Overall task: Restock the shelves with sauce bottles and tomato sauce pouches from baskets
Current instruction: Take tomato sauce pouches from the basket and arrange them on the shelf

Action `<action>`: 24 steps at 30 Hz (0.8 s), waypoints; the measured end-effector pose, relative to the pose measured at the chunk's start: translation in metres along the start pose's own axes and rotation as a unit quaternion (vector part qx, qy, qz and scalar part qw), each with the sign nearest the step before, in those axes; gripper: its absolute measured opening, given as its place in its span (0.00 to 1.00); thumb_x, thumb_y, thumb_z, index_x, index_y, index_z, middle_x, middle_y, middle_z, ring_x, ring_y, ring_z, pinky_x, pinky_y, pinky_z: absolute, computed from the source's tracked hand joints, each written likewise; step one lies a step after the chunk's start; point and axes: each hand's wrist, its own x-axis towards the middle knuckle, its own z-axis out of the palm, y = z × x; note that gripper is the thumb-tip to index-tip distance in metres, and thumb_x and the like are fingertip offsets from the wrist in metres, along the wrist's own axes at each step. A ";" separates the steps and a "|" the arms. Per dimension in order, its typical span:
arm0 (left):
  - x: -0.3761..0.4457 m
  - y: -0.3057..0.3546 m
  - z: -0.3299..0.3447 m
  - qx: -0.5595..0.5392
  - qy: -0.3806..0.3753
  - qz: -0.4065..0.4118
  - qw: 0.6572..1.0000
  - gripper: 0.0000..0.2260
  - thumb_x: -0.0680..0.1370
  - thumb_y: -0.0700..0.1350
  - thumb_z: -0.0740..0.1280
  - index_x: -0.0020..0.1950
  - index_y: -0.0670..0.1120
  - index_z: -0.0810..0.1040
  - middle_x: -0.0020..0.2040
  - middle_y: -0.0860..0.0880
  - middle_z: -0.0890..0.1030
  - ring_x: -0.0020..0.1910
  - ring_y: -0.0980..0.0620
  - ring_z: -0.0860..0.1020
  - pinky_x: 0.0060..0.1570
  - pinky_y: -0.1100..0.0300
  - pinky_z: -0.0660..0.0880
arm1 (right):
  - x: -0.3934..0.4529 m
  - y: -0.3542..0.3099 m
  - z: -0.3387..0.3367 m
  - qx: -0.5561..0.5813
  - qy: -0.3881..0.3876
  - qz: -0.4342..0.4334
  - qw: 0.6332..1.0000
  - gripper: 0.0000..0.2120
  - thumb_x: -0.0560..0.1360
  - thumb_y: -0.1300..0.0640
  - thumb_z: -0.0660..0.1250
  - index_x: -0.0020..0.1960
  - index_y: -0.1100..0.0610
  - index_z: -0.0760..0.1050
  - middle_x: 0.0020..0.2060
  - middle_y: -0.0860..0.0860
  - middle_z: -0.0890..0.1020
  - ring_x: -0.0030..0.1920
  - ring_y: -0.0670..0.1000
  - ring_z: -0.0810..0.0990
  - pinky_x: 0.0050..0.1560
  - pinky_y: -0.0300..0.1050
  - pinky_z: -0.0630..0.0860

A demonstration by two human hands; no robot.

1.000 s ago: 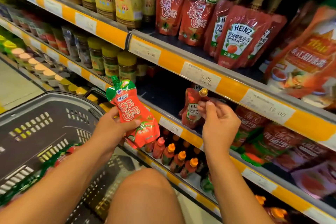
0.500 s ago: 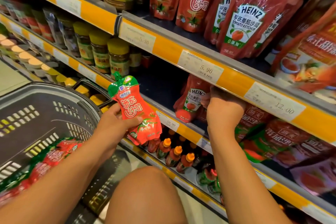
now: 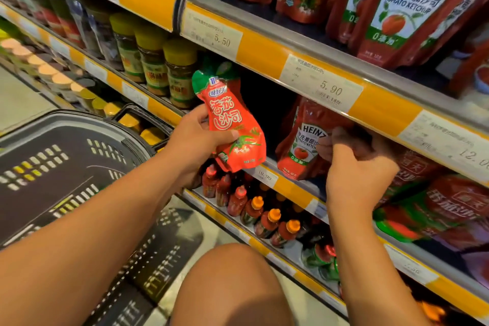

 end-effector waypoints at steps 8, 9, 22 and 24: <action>0.048 0.015 0.010 0.119 0.001 0.064 0.991 0.21 0.73 0.34 0.78 0.62 0.45 0.77 0.52 0.50 0.86 0.50 0.53 0.85 0.56 0.53 0.82 | -0.048 0.054 -0.022 -0.172 -0.092 -0.055 0.979 0.09 0.80 0.66 0.69 0.49 0.53 0.77 0.43 0.49 0.81 0.46 0.51 0.81 0.46 0.45 0.76; 0.054 0.016 0.012 0.136 0.003 0.073 0.988 0.21 0.73 0.35 0.78 0.62 0.45 0.77 0.52 0.52 0.86 0.50 0.55 0.85 0.55 0.56 0.82 | -0.051 0.057 -0.022 -0.194 -0.124 -0.070 0.971 0.09 0.79 0.67 0.68 0.49 0.52 0.78 0.44 0.46 0.81 0.48 0.50 0.80 0.48 0.43 0.75; 0.092 -0.007 0.033 0.200 -0.079 0.126 0.968 0.27 0.74 0.35 0.77 0.72 0.44 0.75 0.65 0.47 0.82 0.65 0.50 0.80 0.67 0.48 0.77 | -0.049 0.095 -0.027 -0.350 -0.274 -0.181 0.877 0.20 0.77 0.61 0.65 0.69 0.55 0.78 0.68 0.46 0.78 0.69 0.47 0.72 0.66 0.48 0.73; 0.095 -0.014 0.032 0.225 -0.084 0.137 0.961 0.31 0.72 0.39 0.79 0.73 0.46 0.74 0.65 0.49 0.81 0.65 0.50 0.80 0.67 0.47 0.77 | -0.049 0.094 -0.027 -0.344 -0.272 -0.176 0.881 0.20 0.77 0.61 0.65 0.69 0.55 0.78 0.67 0.45 0.78 0.69 0.46 0.72 0.65 0.49 0.74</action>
